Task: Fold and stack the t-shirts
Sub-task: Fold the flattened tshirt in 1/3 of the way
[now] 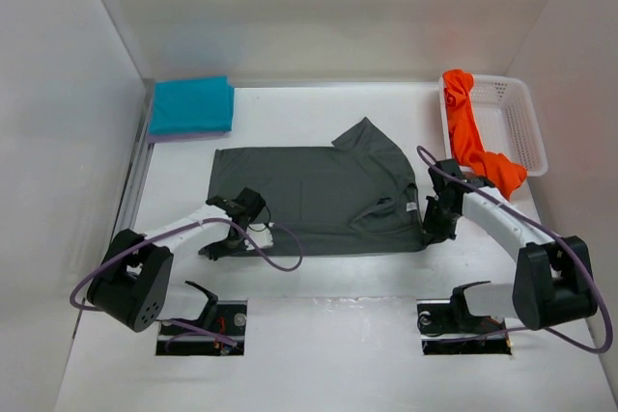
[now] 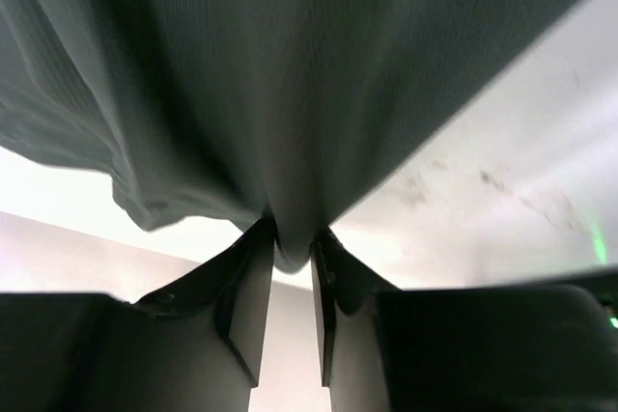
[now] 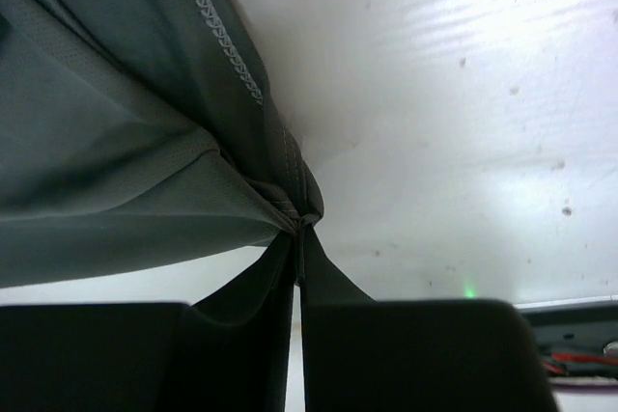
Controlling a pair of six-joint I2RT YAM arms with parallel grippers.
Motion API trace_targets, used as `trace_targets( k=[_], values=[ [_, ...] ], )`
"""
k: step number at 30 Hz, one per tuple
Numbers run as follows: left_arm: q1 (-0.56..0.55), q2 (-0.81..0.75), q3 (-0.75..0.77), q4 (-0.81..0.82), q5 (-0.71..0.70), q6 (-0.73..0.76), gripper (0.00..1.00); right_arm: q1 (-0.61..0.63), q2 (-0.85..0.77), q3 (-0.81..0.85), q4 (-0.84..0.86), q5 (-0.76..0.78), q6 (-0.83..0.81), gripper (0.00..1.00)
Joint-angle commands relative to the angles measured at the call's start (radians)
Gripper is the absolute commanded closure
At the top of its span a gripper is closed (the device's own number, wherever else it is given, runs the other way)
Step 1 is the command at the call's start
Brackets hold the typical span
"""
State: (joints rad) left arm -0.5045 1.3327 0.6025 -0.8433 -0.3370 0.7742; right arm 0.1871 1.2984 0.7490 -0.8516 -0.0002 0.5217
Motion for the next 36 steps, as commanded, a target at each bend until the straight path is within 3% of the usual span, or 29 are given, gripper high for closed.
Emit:
trace_targets(
  k=[1, 8, 10, 11, 14, 17, 20, 24, 26, 32, 36],
  values=[
    [0.001, -0.033, 0.002, -0.091, -0.017, -0.038, 0.79, 0.030, -0.017, 0.050, -0.101, 0.017, 0.031, 0.93],
    [-0.019, -0.049, 0.002, -0.197, 0.009, -0.073, 0.75, 0.079, -0.045, 0.089, -0.234, -0.007, 0.043, 0.90],
    [-0.016, -0.047, 0.008, -0.211, 0.006, -0.075, 0.68, 0.082, -0.034, 0.090, -0.242, -0.017, 0.041, 0.78],
    [-0.015, -0.043, 0.013, -0.220, 0.006, -0.075, 0.61, 0.082, -0.030, 0.096, -0.242, -0.021, 0.035, 0.63],
    [0.002, -0.040, 0.049, -0.272, 0.010, -0.055, 0.46, 0.056, -0.007, 0.166, -0.260, -0.030, -0.026, 0.56],
    [0.094, -0.058, 0.191, -0.347, 0.027, 0.016, 0.43, 0.071, 0.054, 0.359, -0.320, -0.015, -0.090, 0.54],
    [0.252, -0.006, 0.455, -0.341, 0.062, 0.082, 0.39, 0.129, 0.198, 0.657, -0.328, 0.014, -0.152, 0.52],
    [0.405, 0.132, 0.695, -0.092, 0.177, 0.077, 0.33, 0.153, 0.489, 1.017, -0.209, 0.091, -0.242, 0.46],
    [0.435, 0.253, 0.773, 0.059, 0.205, 0.002, 0.33, 0.148, 0.660, 1.186, -0.146, 0.111, -0.255, 0.45],
    [0.445, 0.581, 1.031, 0.199, 0.309, -0.241, 0.34, 0.073, 1.128, 1.692, -0.110, 0.085, -0.183, 0.40],
    [0.488, 0.716, 1.178, 0.294, 0.355, -0.436, 0.33, 0.056, 1.257, 1.785, -0.096, 0.094, -0.120, 0.40]
  ],
)
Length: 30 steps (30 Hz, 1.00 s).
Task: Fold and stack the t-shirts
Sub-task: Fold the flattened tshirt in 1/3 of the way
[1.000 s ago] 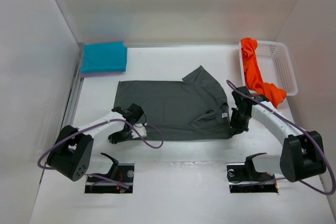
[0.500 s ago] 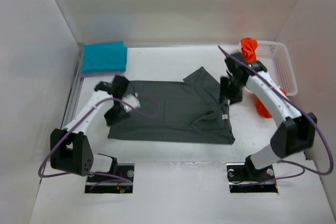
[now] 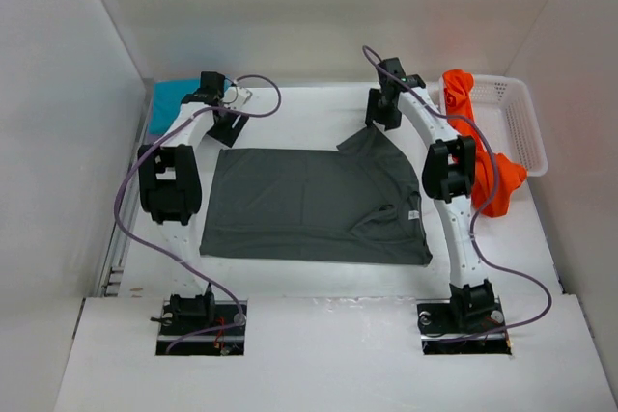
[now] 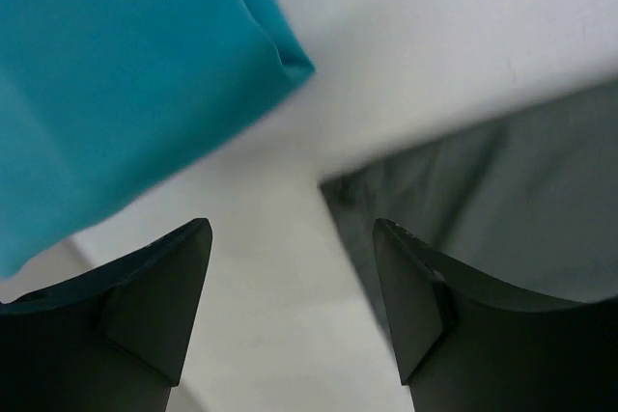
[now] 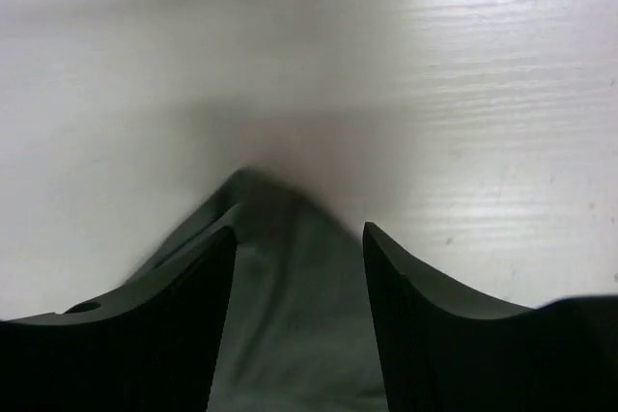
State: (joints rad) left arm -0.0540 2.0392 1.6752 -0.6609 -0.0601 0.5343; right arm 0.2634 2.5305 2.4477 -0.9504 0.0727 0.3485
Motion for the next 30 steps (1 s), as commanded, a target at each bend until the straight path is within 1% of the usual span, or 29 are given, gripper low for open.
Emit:
trace_targets(
  k=[1, 5, 13, 14, 15, 16, 18, 19, 22, 25, 30],
  values=[
    [0.049, 0.031, 0.122, 0.130, 0.086, -0.232, 0.33, -0.023, 0.046, 0.086, 0.002, 0.021, 0.072, 0.40],
    [0.076, 0.097, 0.146, 0.162, 0.089, -0.315, 0.32, -0.019, 0.100, 0.108, -0.019, 0.010, 0.104, 0.41],
    [0.093, 0.180, 0.146, 0.138, 0.111, -0.367, 0.31, 0.006, 0.149, 0.188, -0.037, 0.016, 0.115, 0.46],
    [0.095, 0.187, 0.146, 0.138, 0.124, -0.373, 0.32, 0.010, 0.152, 0.192, -0.037, 0.016, 0.113, 0.48],
    [0.095, 0.191, 0.146, 0.138, 0.143, -0.379, 0.32, 0.012, 0.154, 0.197, -0.037, 0.009, 0.113, 0.53],
    [0.095, 0.194, 0.146, 0.138, 0.161, -0.384, 0.32, 0.013, 0.155, 0.198, -0.036, 0.000, 0.118, 0.60],
    [0.090, 0.196, 0.146, 0.138, 0.175, -0.389, 0.32, 0.016, 0.155, 0.198, -0.033, -0.036, 0.121, 0.79],
    [0.090, 0.197, 0.146, 0.138, 0.174, -0.389, 0.32, 0.017, 0.155, 0.198, -0.034, -0.050, 0.122, 0.85],
    [0.084, 0.181, 0.129, 0.124, 0.181, -0.382, 0.33, 0.017, 0.149, 0.188, -0.042, -0.082, 0.124, 0.95],
    [0.081, 0.130, 0.081, 0.129, 0.172, -0.375, 0.34, 0.020, 0.116, 0.145, -0.034, -0.083, 0.119, 1.00],
    [0.081, 0.030, 0.024, 0.165, 0.171, -0.372, 0.34, 0.029, 0.039, 0.079, 0.007, -0.065, 0.109, 1.00]
  ],
)
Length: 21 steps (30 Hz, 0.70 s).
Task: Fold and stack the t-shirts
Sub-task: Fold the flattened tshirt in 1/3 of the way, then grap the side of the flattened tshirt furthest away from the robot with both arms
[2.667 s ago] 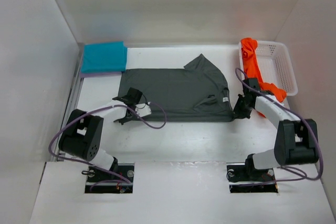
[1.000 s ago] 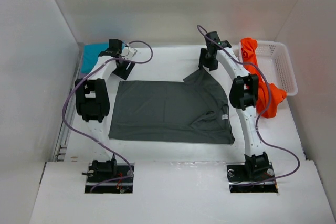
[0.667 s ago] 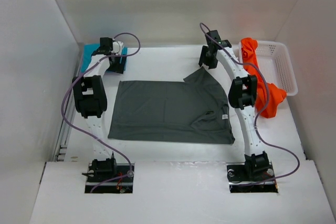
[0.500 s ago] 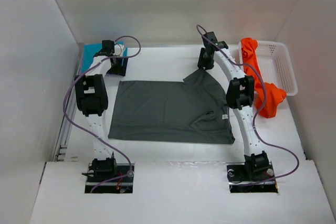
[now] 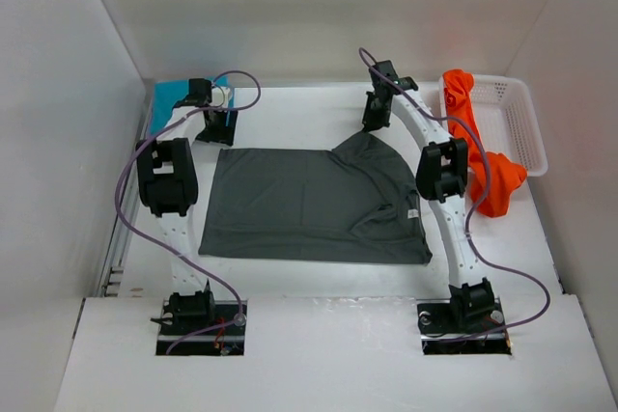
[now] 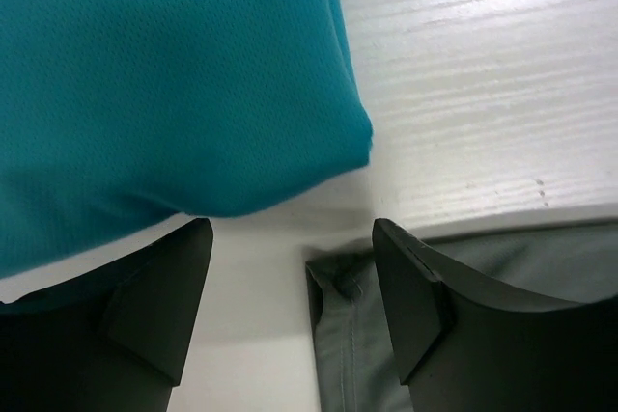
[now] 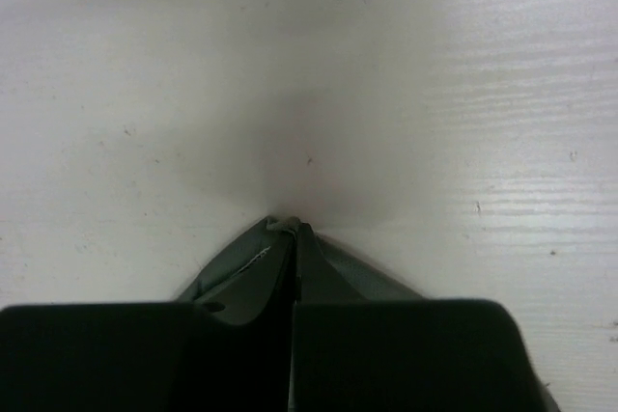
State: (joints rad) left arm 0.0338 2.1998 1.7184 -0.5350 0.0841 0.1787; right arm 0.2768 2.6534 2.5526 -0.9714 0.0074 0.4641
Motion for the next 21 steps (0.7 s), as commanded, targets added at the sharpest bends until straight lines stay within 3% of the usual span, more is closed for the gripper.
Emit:
trace_targets(
  k=[1, 7, 21],
  values=[
    [-0.008, -0.150, -0.026, 0.047, 0.025, -0.009, 0.35, 0.017, -0.099, -0.035, 0.039, 0.003, -0.007, 1.00],
    [-0.051, -0.229, -0.117, 0.084, -0.035, 0.090, 0.32, 0.023, -0.167, -0.107, 0.068, 0.012, -0.018, 1.00],
    [-0.048, -0.120, -0.131, -0.005, -0.040, 0.068, 0.36, 0.028, -0.262, -0.256, 0.115, 0.028, -0.039, 1.00]
  ],
)
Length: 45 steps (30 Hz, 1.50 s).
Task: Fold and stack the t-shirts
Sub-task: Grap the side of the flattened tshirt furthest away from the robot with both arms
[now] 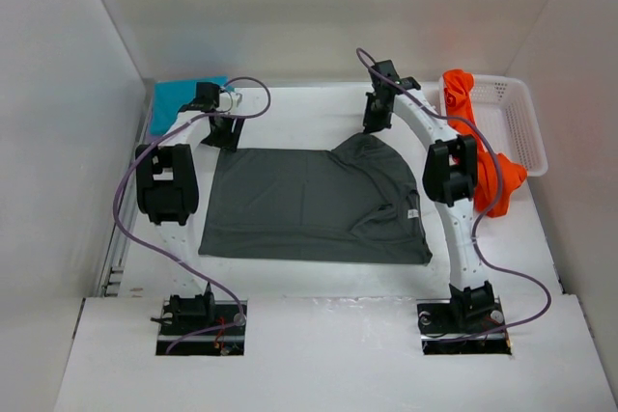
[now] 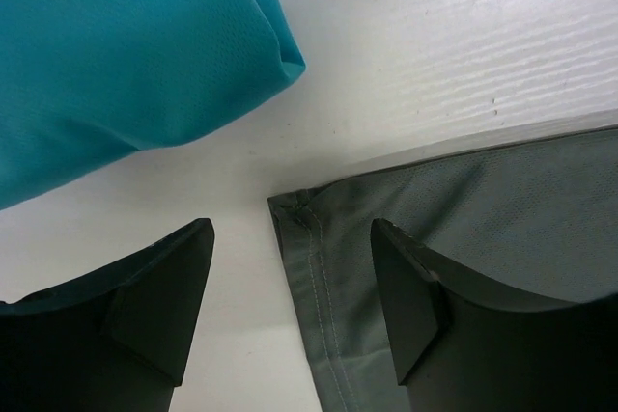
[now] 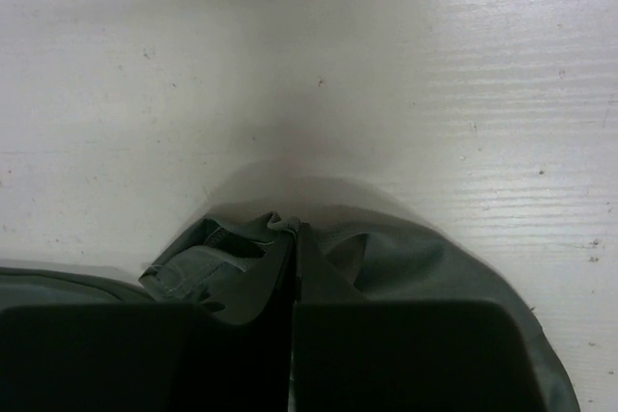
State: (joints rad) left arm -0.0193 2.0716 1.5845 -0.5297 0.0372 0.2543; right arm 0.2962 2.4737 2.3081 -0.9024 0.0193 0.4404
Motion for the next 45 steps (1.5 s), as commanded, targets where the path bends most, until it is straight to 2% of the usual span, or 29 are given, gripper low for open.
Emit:
trace_targets(
  k=[1, 7, 12, 15, 18, 24, 32, 39, 45],
  values=[
    [0.005, 0.016, 0.005, -0.018, 0.021, -0.009, 0.37, 0.010, -0.087, -0.018, 0.048, 0.019, -0.019, 1.00],
    [0.000, 0.064, 0.006, -0.056, 0.052, -0.018, 0.53, 0.013, -0.117, -0.055, 0.060, 0.030, -0.025, 1.00],
    [0.005, 0.065, 0.008, -0.056, 0.052, -0.027, 0.79, 0.010, -0.143, -0.072, 0.063, 0.031, -0.025, 1.00],
    [0.002, 0.022, -0.009, -0.041, 0.053, -0.009, 0.87, 0.010, -0.199, -0.127, 0.069, 0.033, -0.028, 1.00],
    [-0.011, -0.071, -0.093, 0.032, 0.050, 0.048, 0.89, 0.017, -0.304, -0.249, 0.103, 0.041, -0.034, 1.00],
    [-0.032, -0.252, -0.286, 0.183, 0.018, 0.215, 0.89, 0.057, -0.588, -0.632, 0.201, 0.047, -0.005, 1.00],
    [-0.021, -0.361, -0.437, 0.204, -0.011, 0.322, 0.89, 0.131, -0.878, -1.038, 0.278, 0.064, 0.105, 1.00],
    [-0.032, -0.478, -0.524, 0.180, -0.022, 0.338, 0.90, 0.182, -1.019, -1.210, 0.292, 0.090, 0.187, 1.00],
    [-0.057, -0.541, -0.508, 0.191, -0.014, 0.309, 0.89, 0.183, -1.118, -1.250, 0.283, 0.111, 0.212, 1.00]
  ],
)
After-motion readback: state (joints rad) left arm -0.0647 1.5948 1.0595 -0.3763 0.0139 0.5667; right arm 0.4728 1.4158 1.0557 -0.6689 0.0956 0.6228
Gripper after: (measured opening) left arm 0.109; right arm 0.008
